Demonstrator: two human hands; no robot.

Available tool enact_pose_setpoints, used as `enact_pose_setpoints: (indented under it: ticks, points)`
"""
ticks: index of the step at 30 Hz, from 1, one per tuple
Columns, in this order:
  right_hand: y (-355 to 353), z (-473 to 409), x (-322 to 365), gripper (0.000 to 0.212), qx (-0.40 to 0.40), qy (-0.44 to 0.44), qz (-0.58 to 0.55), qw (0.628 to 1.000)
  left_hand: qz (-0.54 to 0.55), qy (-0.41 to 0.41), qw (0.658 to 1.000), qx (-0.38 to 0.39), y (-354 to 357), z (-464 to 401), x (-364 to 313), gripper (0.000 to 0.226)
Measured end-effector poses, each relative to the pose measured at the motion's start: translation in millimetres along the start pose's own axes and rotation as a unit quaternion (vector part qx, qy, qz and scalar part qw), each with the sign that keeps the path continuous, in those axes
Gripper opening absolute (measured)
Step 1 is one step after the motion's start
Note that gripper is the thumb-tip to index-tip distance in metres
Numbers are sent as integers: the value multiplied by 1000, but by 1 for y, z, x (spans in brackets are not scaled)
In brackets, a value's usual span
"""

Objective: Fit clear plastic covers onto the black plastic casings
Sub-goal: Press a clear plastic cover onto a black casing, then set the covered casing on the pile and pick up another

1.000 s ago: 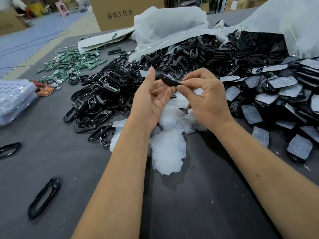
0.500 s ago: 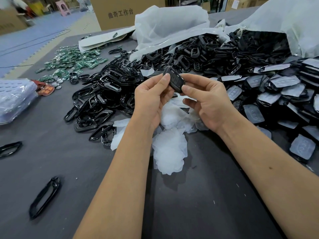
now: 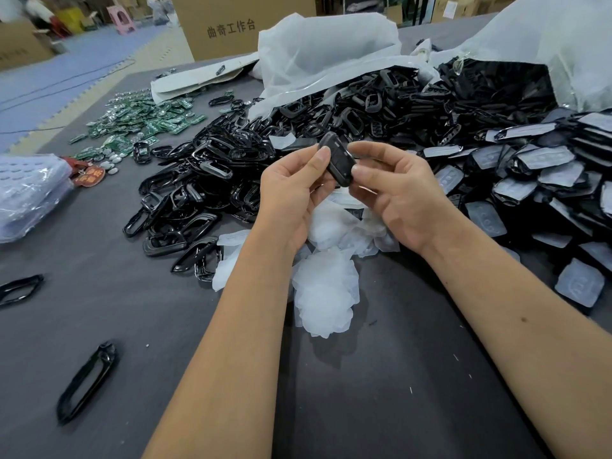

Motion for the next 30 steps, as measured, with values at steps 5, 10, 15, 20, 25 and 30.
enact_pose_setpoints:
  ticks: [5,10,15,20,25,30]
  points:
    - [-5,-1,-2,34,-15,12,-61,998,-45,3,999,20,5,0,3,12]
    - [-6,-1,-3,43,3,8,-84,996,-35,-13,999,28,4,1,4,11]
    - [-7,1,0,43,5,9,-80,997,-41,-10,998,40,7,2,2,10]
    - [-14,4,30,35,-34,-104,200,974,-94,29,995,8,10,8,-3,9]
    - [-24,17,81,31,-44,-241,476,845,-214,76,974,18,42,26,-18,33]
    - [-58,31,127,39,-80,-267,621,733,-454,173,873,47,125,32,-12,34]
Point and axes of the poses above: each hand's wrist, its own z-axis away from the middle knuckle, its own y-axis out of the palm, x = y × z, the point moved 7 cm from there along -z, towards the middle knuckle, and after that the axes turned 10 degrees about -y, right-handed, at the moved point
